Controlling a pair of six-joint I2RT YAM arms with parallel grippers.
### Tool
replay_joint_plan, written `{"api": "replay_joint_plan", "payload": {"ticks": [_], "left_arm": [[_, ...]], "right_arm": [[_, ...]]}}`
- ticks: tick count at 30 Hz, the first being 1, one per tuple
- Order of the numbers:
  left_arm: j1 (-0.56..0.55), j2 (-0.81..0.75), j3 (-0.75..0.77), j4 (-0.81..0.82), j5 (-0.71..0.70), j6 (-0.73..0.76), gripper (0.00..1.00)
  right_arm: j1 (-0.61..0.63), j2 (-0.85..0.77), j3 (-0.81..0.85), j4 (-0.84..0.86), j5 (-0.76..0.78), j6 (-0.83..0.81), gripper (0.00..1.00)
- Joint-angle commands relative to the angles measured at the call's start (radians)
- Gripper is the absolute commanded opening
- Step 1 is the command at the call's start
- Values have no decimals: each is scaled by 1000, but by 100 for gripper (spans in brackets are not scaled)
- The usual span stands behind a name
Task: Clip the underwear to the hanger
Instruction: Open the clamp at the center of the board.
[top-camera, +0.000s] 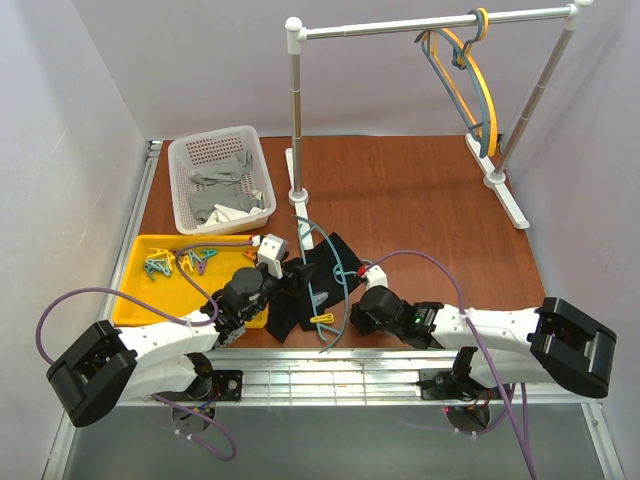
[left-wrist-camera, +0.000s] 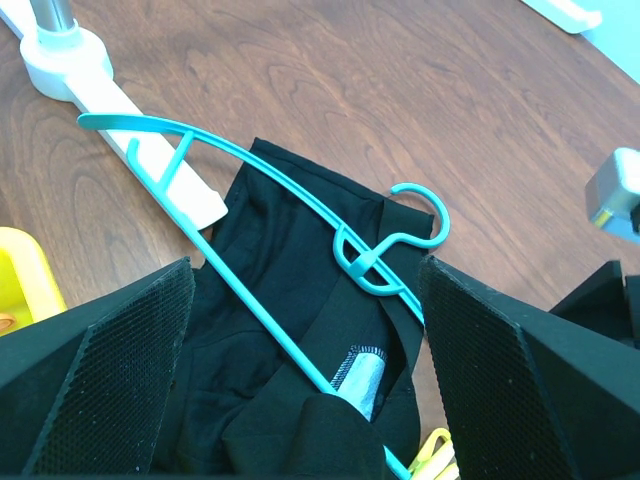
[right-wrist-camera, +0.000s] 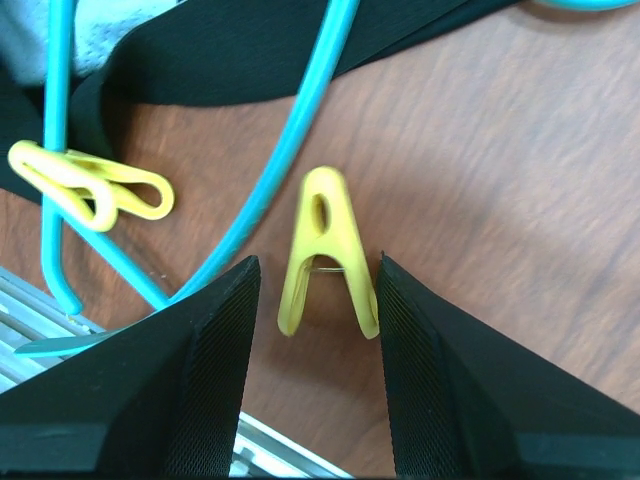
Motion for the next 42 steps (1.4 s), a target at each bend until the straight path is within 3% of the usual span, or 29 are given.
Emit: {"api": "replay_joint_plan", "payload": {"ticks": [1, 6, 10, 15, 18, 19, 22, 29, 34, 42], "left_arm": [[5, -8, -16, 14, 14, -9, 82], [5, -16, -15, 13, 24, -10, 82], [5, -25, -18, 11, 22, -12, 82], [7, -36, -22, 10, 24, -12, 82], [7, -31, -22, 14, 21, -12, 82], [7, -30, -24, 16, 22, -12, 82], [7, -21, -21, 16, 22, -12, 82], [8, -22, -24, 18, 16, -13, 82], [10, -40, -30, 18, 21, -15, 82], [10, -74, -39, 13, 19, -15, 82]], "right_arm": [[56, 76, -48, -230, -62, 89, 42], [78, 94, -61, -233, -64, 124, 39], [84, 104, -51, -265, -58, 136, 28], [96, 133, -34, -303, -59, 161, 28], [111, 142, -22, -316, -62, 175, 35], [116, 147, -15, -323, -58, 181, 43], [135, 162, 11, -354, -56, 188, 53], [156, 182, 15, -378, -67, 227, 55], [156, 226, -5, -366, -53, 250, 40], [155, 262, -2, -372, -50, 257, 28]]}}
